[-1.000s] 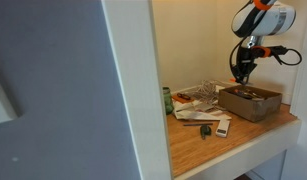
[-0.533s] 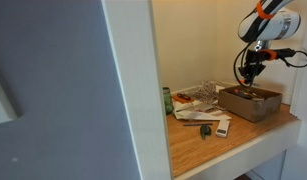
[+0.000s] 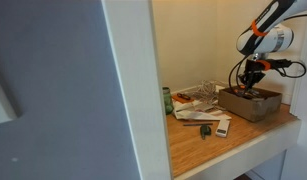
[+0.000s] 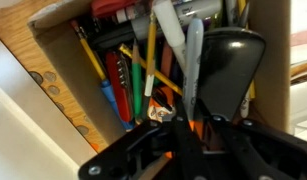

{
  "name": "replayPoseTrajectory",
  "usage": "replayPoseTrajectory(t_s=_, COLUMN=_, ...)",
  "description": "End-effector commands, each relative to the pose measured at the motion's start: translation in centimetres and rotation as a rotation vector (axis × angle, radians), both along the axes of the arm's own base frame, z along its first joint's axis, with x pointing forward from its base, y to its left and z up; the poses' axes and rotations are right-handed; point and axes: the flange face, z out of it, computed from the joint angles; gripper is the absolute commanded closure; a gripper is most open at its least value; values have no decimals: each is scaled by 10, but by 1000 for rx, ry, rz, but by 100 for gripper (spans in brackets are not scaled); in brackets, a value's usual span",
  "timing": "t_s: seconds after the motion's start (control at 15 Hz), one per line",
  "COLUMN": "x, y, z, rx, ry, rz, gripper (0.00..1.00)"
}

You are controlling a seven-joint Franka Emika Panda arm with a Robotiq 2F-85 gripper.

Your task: Put the marker in the box

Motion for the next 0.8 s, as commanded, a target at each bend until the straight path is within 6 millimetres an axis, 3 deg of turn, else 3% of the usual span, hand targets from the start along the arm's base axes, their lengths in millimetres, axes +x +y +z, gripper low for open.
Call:
replayPoseTrajectory(t_s=0.0, x=13, y=-14, z=-11, rx=-26, ry=-21, rz=-61, gripper=96)
replayPoseTrajectory(t_s=0.13, x=14, y=-18, z=-17, rx=-27, ry=-18, rz=-76, gripper=95)
replayPoseTrajectory(t_s=0.2, x=15, y=-18, z=-19, rx=-27, ry=-18, rz=-82, gripper=60)
replayPoseTrajectory(t_s=0.33, x=16, y=-17, z=-18, rx=-18, ry=-17, rz=-88, gripper=53)
replayPoseTrajectory(t_s=0.47, x=15, y=-14, z=-7, rx=3, ry=-31, rz=-92, gripper=41)
replayPoseTrajectory(t_s=0.73, x=8, y=-1, z=35, rx=54, ry=-72, rz=-46, gripper=12)
